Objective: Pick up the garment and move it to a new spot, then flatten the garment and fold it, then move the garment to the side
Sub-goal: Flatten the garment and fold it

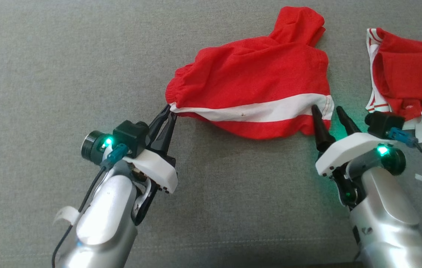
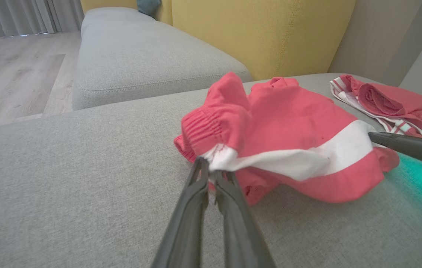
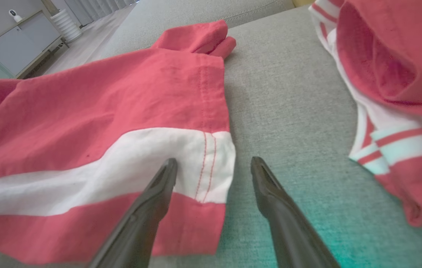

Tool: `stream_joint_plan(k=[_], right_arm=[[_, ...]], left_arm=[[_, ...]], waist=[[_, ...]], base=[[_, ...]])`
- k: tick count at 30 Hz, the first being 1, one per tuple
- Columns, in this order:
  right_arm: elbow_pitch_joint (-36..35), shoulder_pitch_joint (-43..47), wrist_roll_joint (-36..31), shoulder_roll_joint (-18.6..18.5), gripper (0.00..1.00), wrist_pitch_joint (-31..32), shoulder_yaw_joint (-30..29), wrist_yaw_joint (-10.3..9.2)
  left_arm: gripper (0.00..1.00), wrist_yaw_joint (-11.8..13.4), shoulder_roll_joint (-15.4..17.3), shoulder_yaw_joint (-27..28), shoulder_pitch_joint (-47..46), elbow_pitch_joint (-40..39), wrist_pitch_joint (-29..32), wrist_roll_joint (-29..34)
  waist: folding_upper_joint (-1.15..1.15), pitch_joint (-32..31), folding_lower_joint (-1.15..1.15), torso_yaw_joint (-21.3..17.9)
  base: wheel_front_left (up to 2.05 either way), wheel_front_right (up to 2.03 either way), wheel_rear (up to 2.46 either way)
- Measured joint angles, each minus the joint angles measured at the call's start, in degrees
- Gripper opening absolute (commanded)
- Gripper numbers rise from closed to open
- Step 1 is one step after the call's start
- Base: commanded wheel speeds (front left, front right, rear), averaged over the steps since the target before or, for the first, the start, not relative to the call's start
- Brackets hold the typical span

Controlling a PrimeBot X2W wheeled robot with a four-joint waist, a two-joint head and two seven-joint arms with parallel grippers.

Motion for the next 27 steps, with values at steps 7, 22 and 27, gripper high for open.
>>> stream_joint_plan(k=[7,22,27], right_arm=[[2.63,-1.98,1.31,-0.01,0.74,-2.14,2.26,0.0],[-2.44,-2.13,-5.5,-0.03,0.0,-5.93,3.02,0.0],[-9.54,-2.14,-7.5,-1.35,0.0,-2.88,2.76,0.0]], left_arm=[[0.0,0.0,-0.01,0.0,0.0,-0.01,0.0,0.0],[0.0,1.09,1.19,0.07,0.03,0.51,0.0,0.92],[0.0,1.1,2.08,0.03,-0.05,-0.53,0.0,1.79]], waist=[[0.0,0.1,0.0,-0.15],[0.0,-2.89,0.0,-1.75],[0.0,-4.25,0.0,-2.59]], base=[[0.0,0.0,0.0],[0.0,0.0,0.0],[0.0,0.0,0.0]])
